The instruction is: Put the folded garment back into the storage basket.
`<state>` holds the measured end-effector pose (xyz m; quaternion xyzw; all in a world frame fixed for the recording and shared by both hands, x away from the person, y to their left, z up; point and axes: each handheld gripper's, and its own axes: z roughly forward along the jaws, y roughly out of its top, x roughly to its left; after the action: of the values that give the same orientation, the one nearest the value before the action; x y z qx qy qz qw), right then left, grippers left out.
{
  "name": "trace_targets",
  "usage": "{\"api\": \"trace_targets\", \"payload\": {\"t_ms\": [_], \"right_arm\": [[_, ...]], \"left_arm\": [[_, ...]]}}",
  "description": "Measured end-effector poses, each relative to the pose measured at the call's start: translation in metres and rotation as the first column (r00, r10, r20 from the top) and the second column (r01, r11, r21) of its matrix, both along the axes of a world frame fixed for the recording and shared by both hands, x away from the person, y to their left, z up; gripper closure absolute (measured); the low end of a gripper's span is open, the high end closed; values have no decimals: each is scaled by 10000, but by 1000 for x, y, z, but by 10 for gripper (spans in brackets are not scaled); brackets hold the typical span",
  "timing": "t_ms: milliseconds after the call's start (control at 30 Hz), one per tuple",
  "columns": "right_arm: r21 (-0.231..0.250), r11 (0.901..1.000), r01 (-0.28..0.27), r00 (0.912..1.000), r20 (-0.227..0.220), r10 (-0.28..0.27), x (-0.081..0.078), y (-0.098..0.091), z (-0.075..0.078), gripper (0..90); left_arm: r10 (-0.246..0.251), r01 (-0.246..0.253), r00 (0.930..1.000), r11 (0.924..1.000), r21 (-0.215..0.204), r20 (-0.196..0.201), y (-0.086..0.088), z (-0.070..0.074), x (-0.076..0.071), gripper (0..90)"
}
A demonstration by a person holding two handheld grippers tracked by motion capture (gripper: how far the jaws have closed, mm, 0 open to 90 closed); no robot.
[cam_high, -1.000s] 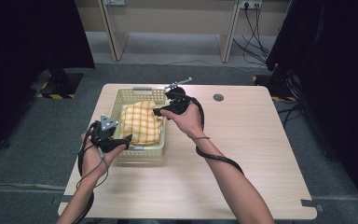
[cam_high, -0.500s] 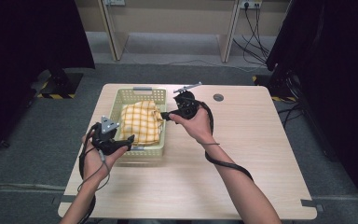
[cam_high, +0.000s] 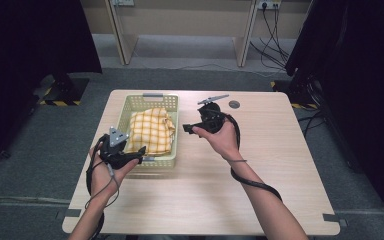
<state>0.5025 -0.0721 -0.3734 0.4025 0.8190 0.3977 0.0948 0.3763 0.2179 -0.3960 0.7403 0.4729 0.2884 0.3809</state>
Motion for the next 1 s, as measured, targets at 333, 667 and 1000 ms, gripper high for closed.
{"api": "trace_targets", "payload": {"t_ms": [333, 667, 1000], "right_arm": [[-13, 9999, 122, 9999, 7, -122, -10, -17, -3, 152], [82, 9995, 299, 9995, 115, -300, -20, -35, -6, 150], [114, 9989, 444, 9990, 75, -445, -27, -48, -13, 148]], "left_arm": [[56, -55, 9999, 10000, -68, 163, 0, -1, -5, 192], [81, -79, 9998, 9999, -71, 178, 3, -3, -10, 190], [81, -79, 9998, 9999, -82, 163, 3, -5, -14, 190]]}}
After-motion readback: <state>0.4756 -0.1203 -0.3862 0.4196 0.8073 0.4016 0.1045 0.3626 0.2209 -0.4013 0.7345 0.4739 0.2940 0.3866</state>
